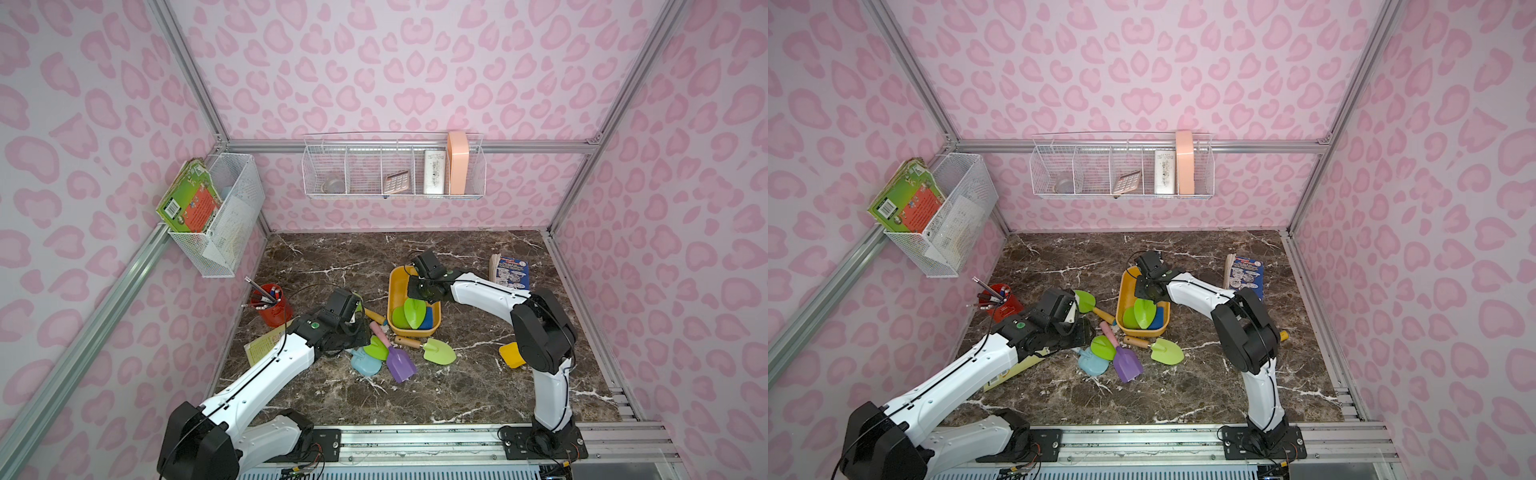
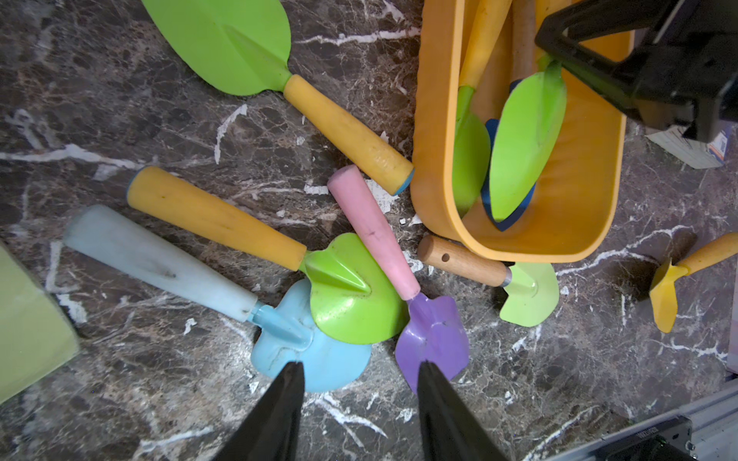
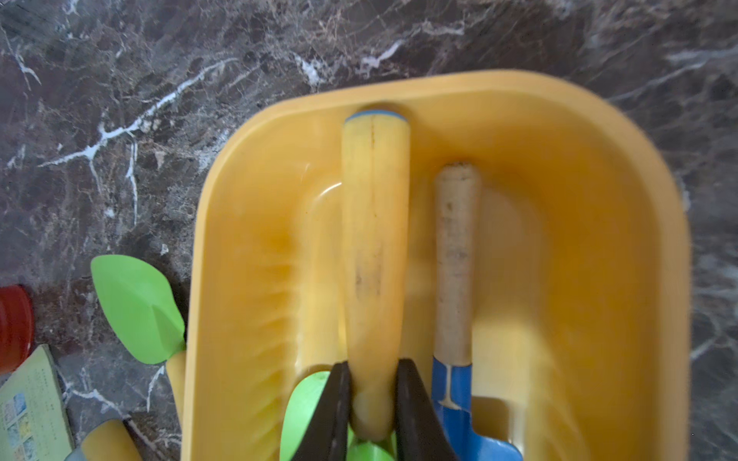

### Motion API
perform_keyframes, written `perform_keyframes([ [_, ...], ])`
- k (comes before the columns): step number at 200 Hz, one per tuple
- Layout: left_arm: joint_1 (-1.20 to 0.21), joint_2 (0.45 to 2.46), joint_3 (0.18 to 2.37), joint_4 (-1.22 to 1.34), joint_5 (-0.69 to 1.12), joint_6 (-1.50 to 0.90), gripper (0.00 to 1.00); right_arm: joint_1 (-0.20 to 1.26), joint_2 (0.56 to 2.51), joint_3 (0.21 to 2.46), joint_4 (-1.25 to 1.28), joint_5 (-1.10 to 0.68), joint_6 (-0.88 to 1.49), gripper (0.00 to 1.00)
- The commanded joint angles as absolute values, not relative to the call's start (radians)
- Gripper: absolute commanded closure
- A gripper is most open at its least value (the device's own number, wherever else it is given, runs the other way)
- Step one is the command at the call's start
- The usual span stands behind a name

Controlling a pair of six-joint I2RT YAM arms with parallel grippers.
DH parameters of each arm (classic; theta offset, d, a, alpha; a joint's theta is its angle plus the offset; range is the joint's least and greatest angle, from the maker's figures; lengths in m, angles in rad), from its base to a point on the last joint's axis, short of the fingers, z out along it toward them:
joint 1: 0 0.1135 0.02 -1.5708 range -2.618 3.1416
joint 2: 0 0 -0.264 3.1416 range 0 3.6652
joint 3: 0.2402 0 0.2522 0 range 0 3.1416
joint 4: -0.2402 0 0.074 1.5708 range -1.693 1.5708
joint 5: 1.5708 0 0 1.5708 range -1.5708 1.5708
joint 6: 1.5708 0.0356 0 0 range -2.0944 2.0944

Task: Put the shovel into the storage box
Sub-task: Place the shovel in the storage box.

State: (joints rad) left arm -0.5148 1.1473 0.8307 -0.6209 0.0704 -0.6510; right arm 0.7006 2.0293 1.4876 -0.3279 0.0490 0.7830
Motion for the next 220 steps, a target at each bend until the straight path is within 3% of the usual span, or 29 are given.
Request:
perform_keyframes([
  [1, -0.514, 1.15, 0.834, -0.634, 0.072, -0.649, 0.49, 0.703, 2.044, 1.492, -0.313, 0.058, 0.8, 0.82],
  [40, -0.513, 1.154, 0.832, -0.632, 0.077, -0.652, 0.49, 0.703, 2.066, 1.511, -0.331, 0.077, 0.802, 0.77],
  [60, -0.512, 1.152, 0.83, -0.632, 0.074, -0.65, 0.49, 0.703, 2.07, 1.523, -0.34, 0.074, 0.798, 0.66],
  [87, -0.513, 1.157, 0.83, -0.628, 0.079, -0.652, 0.49, 0.703, 2.052, 1.526, -0.347, 0.074, 0.793, 0.59],
  [188, -0.517, 1.138, 0.84, -0.585, 0.173, -0.593, 0.45, 0.709, 1.825, 1.37, -0.266, 0.073, 0.72, 0.59],
  [220, -0.537, 1.151, 0.848, -0.545, 0.23, -0.568, 0.39, 0.709, 1.743, 1.264, -0.24, 0.079, 0.701, 0.52],
])
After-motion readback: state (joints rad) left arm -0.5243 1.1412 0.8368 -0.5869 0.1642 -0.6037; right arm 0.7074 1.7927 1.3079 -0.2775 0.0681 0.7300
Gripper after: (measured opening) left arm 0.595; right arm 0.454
